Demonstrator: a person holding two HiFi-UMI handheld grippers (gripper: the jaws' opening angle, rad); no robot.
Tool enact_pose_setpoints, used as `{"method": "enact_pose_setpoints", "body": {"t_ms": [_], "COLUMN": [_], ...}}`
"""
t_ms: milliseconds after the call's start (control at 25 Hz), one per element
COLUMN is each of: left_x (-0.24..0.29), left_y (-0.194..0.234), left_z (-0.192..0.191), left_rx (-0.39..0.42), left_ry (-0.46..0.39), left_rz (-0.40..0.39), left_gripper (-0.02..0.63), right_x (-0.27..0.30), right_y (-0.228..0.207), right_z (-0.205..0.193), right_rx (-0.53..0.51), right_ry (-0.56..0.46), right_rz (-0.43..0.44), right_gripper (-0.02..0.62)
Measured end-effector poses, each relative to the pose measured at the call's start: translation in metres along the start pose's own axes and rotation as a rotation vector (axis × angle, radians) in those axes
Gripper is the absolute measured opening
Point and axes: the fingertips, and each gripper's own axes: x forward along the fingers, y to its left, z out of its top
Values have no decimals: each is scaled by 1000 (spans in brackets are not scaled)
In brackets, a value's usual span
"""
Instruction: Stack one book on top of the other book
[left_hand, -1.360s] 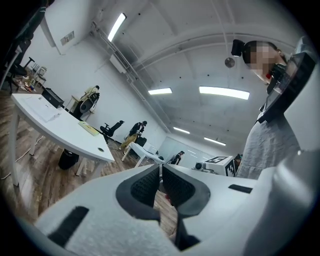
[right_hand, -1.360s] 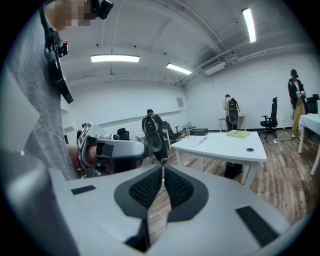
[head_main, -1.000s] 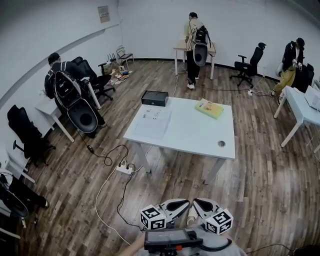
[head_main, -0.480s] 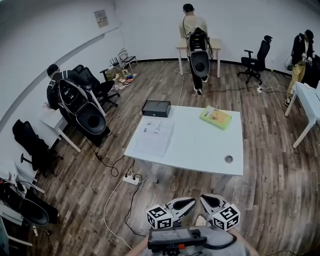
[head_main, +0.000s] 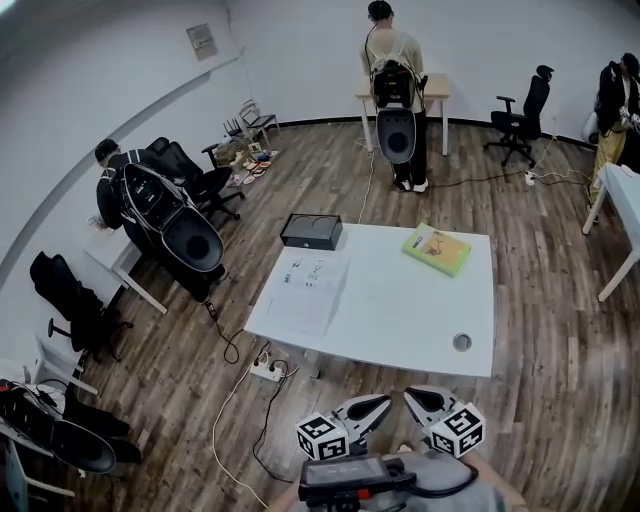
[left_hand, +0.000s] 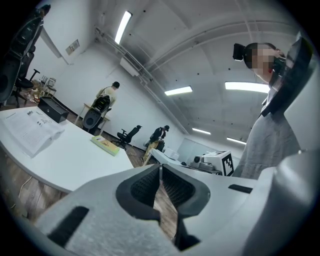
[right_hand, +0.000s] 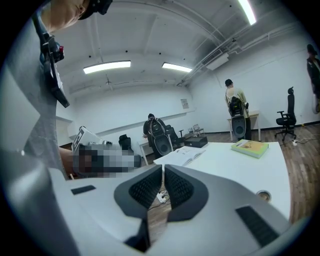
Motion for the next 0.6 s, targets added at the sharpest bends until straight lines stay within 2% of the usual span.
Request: {"method": "enact_pose_setpoints", "body": {"t_ms": [200, 600], "left_x": [16, 16], "left_y": [7, 38], "left_z": [12, 16], "left_rx": [-1, -34], "left_ry": [-23, -27], "left_rz": [5, 9], "left_gripper": [28, 28], "right_x": [5, 34], "right_y": [-22, -31], "right_z": [4, 8], "right_rx": [4, 8], "right_ry": [-7, 21], "right_rz": [-7, 9], "right_gripper": [31, 31]}}
